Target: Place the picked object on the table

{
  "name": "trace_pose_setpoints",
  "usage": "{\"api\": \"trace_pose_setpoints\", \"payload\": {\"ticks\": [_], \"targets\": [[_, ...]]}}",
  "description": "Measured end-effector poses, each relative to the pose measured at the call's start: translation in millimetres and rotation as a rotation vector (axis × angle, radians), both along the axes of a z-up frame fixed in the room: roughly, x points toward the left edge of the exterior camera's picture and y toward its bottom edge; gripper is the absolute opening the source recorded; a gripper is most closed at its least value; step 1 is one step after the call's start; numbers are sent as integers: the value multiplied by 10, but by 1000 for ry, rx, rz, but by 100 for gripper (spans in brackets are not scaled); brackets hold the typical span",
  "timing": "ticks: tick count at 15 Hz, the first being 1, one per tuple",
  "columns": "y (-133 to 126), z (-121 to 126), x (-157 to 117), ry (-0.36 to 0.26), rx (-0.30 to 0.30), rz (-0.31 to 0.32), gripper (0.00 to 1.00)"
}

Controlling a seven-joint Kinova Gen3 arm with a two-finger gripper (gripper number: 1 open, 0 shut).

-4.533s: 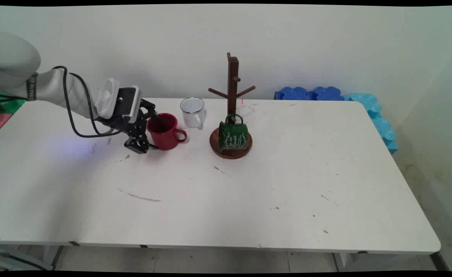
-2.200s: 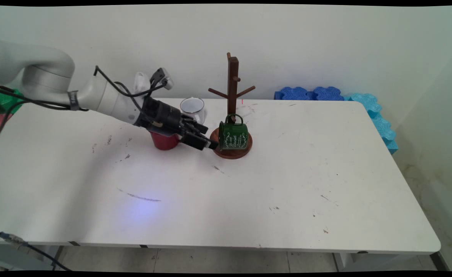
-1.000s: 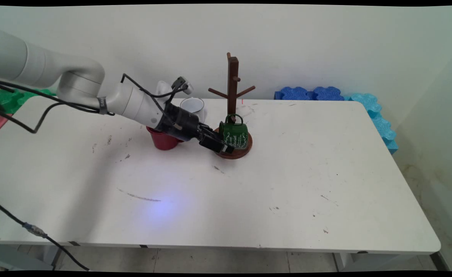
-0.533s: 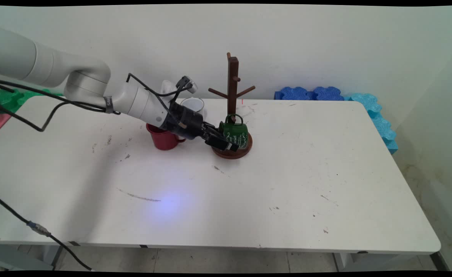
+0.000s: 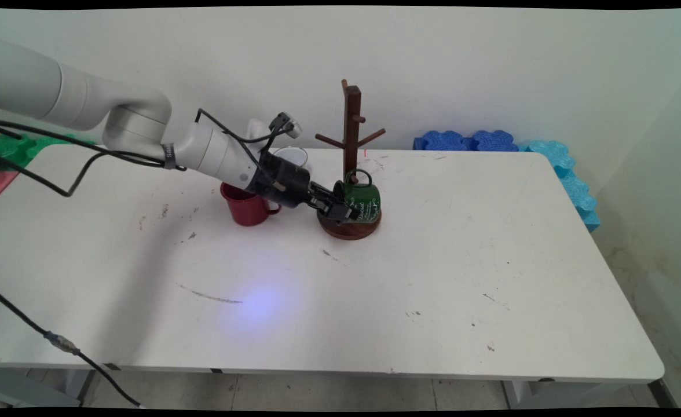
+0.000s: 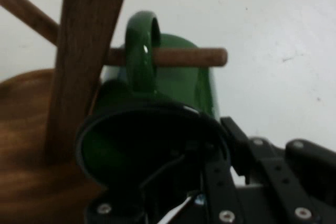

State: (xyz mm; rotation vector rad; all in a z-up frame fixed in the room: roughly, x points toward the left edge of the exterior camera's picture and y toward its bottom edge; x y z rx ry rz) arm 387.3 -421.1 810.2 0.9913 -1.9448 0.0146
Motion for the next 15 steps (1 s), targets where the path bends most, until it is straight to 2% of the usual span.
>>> {"api": "trace_pose_setpoints", "payload": {"ticks": [15], "targets": [[16,78,-41,5,-19,-16,0]]}}
